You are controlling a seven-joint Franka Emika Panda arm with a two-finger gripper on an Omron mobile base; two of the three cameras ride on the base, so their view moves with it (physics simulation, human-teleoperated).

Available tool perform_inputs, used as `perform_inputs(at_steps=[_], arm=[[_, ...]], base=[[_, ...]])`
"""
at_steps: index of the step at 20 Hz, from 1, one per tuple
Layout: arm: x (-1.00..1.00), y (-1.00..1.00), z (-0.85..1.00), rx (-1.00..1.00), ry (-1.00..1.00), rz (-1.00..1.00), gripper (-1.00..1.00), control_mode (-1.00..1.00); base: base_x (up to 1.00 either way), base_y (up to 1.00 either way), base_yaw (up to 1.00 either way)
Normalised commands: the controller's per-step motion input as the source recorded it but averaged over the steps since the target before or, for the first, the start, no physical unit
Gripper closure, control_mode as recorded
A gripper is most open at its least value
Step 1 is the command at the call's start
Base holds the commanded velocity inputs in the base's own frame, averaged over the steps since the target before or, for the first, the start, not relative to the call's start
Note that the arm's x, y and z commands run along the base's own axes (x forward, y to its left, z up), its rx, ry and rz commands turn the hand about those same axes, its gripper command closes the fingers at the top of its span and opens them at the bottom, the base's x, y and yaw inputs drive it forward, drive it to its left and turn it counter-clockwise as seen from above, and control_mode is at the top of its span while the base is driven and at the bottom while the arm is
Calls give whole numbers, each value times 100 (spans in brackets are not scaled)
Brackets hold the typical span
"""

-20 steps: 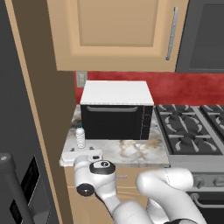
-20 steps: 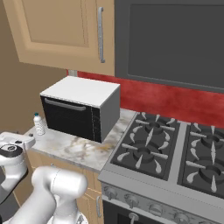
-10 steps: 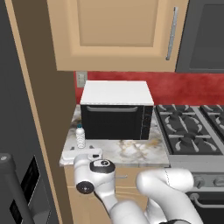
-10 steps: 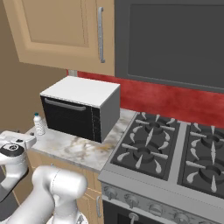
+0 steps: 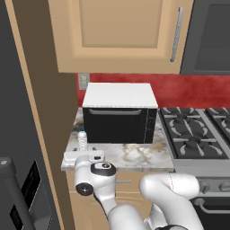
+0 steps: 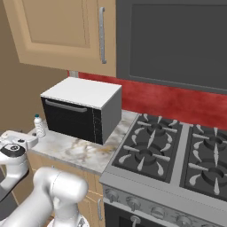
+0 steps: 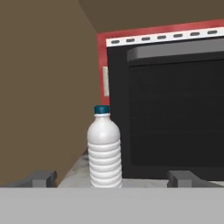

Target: Take the bottled waters from the counter and place them in the freezer to freeze. Close the freezer door after placing the bottles.

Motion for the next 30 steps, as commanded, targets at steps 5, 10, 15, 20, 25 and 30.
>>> perform_inputs(at_steps=[5, 10, 15, 20, 25, 30], arm=[[8, 0, 0, 0, 0, -5, -100, -100], [7, 0, -1, 0, 0, -3, -100, -100], [14, 0, -3, 0, 0, -1, -100, -100], [22, 0, -1, 0, 0, 0, -100, -100], [28, 0, 0, 0, 0, 0, -100, -100], [25, 0, -4, 0, 0, 0, -100, -100]], base=[[0, 0, 0], [0, 0, 0], [0, 0, 0], [0, 0, 0], [0, 0, 0], [0, 0, 0]])
